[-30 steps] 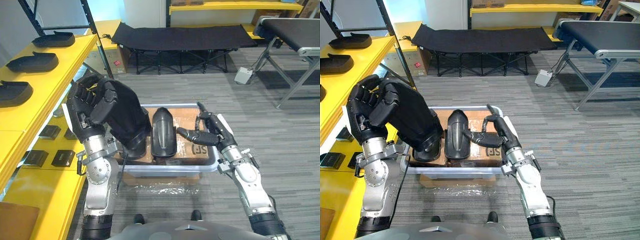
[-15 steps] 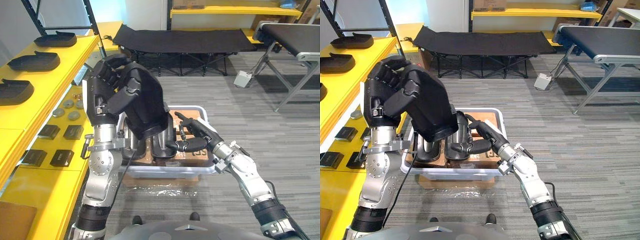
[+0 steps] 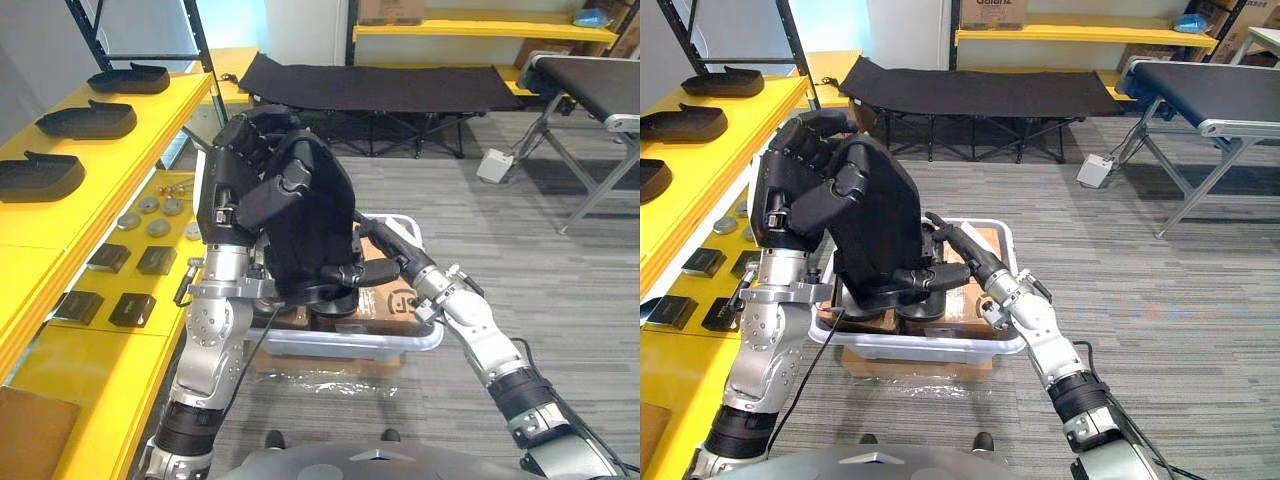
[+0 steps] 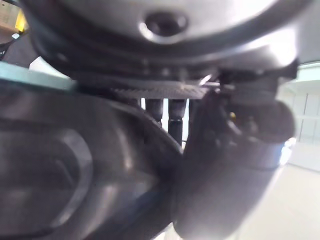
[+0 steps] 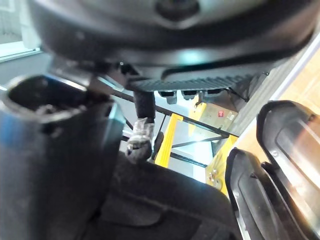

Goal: Walk over and take three plastic housings, then place them on the shelf

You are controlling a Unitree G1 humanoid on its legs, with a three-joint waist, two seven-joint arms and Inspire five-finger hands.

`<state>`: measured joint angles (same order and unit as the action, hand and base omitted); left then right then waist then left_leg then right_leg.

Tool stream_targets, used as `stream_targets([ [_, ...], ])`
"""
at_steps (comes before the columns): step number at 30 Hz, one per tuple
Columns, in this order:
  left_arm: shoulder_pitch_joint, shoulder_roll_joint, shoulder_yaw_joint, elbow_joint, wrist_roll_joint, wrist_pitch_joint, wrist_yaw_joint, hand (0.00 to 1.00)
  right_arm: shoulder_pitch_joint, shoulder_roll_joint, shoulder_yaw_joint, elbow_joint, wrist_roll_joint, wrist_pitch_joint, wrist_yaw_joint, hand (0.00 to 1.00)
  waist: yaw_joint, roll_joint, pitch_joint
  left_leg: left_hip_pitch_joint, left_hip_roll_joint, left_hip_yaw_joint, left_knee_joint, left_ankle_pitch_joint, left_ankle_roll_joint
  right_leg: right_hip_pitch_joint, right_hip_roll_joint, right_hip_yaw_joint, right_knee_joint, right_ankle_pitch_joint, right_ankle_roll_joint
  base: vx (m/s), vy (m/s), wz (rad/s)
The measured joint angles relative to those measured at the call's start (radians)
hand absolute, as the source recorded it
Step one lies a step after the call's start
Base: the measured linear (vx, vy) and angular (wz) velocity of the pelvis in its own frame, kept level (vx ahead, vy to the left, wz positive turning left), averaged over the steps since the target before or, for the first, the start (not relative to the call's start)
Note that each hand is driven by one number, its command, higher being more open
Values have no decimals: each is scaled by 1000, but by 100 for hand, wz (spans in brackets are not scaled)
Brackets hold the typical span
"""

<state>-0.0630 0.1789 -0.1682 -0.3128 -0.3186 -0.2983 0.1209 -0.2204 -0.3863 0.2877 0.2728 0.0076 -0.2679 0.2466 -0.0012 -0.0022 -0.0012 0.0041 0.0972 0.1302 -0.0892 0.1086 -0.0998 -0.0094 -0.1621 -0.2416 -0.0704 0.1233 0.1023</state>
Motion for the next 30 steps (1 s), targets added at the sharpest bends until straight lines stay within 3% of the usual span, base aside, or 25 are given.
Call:
stream_targets([
  [11, -10, 1, -13, 28, -36, 0, -29, 0, -6, -1, 4, 45, -5, -34, -16, 0, 0, 1, -19, 0, 0, -6, 0, 4, 0, 3, 0, -5, 0, -1, -1, 0, 0, 0],
  [13, -14, -3, -7, 42, -58, 0, -24, 0, -6, -5, 36, 46, -24, -63, -12, 0, -3, 1, -24, 1, 1, -8, 0, 4, 0, 3, 1, -5, 0, -1, -2, 0, 0, 0],
  [21, -14, -3, -15, 43, -71, 0, -38, 0, -6, 8, 35, 65, -23, -64, -31, 0, 0, -1, -25, 0, 1, -14, 0, 6, -1, 7, 1, -12, 0, -4, -1, -10, -3, 2],
  [22, -14, -3, -15, 43, -71, 0, -38, 100, -6, 8, 35, 65, -23, -64, -32, 0, 0, -1, -25, 0, 1, -14, 0, 6, -1, 7, 1, -12, 0, -4, -1, 0, 0, 0],
  [26, -14, -4, -21, 43, -85, 1, -39, 100, -6, 9, 35, 65, -24, -64, -38, 0, -1, -1, -25, 0, 1, -14, 0, 5, -1, 7, 1, -12, 0, -4, -1, 0, 0, 0],
  [30, -14, -11, -22, 44, -157, 34, -93, 100, -5, 10, 33, 65, -24, -64, -38, 0, -1, -1, -25, 0, 1, -14, 0, 5, -1, 7, 1, -11, -1, -5, 0, 0, 0, 0],
])
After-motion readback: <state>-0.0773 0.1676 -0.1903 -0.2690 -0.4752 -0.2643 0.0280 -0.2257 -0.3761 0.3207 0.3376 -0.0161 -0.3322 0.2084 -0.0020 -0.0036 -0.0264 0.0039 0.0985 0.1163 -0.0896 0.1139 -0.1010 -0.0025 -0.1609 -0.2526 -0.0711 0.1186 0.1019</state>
